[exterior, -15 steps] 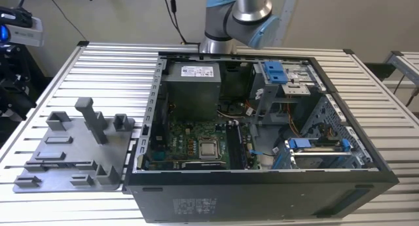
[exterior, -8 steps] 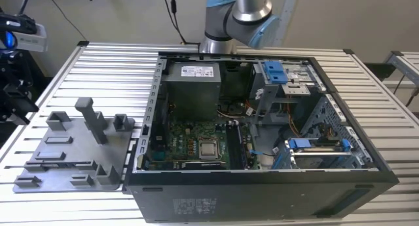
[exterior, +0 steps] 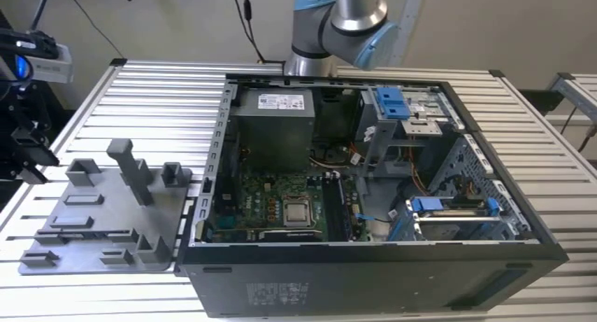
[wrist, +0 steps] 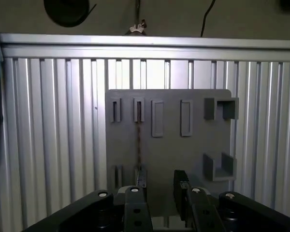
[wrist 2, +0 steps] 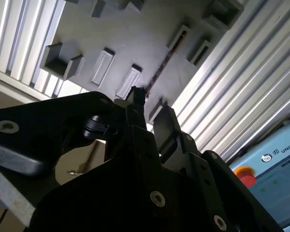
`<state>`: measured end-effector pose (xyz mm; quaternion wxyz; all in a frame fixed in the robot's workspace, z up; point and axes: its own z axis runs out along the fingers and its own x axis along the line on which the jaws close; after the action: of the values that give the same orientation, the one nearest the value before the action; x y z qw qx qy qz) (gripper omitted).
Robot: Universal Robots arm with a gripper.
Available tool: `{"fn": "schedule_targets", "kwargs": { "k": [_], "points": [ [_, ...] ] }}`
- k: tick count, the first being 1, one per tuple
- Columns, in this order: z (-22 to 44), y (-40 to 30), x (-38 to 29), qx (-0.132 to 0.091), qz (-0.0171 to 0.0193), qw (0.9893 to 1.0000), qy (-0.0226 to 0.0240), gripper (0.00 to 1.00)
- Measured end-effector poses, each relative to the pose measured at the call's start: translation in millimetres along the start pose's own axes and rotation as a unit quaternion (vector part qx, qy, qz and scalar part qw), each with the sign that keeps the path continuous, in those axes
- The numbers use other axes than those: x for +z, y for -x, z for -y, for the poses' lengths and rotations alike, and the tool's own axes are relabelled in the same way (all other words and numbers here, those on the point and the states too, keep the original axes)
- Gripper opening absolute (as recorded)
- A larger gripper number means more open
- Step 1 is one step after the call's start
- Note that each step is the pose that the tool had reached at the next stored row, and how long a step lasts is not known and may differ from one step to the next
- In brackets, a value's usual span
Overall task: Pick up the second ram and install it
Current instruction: 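Pick up the second ram and move it above second insertion slot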
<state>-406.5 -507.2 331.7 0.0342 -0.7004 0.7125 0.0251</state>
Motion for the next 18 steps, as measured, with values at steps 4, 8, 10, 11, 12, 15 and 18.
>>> {"fn": "schedule_targets", "kwargs": {
  "k": [4,8,10,11,12,15,18],
  "points": [
    [-0.1,-0.4,5.4,-0.003,-0.0005,1.0000,0.0003,0.36],
    [-0.1,-0.9,11.0,-0.007,-0.0009,1.0000,0.0006,0.36],
    [-0.2,-1.1,13.7,-0.009,-0.0011,1.0000,0.0007,0.36],
    [-0.2,-1.3,15.1,-0.010,-0.0012,1.0000,0.0008,0.36],
    [-0.2,-1.4,16.4,-0.011,-0.0013,0.9999,0.0009,0.36],
    [-0.3,-1.7,20.4,-0.013,-0.0017,0.9999,0.0011,0.36],
    [-0.3,-2.0,24.2,-0.015,-0.0022,0.9999,0.0013,0.36]
  ]
}}
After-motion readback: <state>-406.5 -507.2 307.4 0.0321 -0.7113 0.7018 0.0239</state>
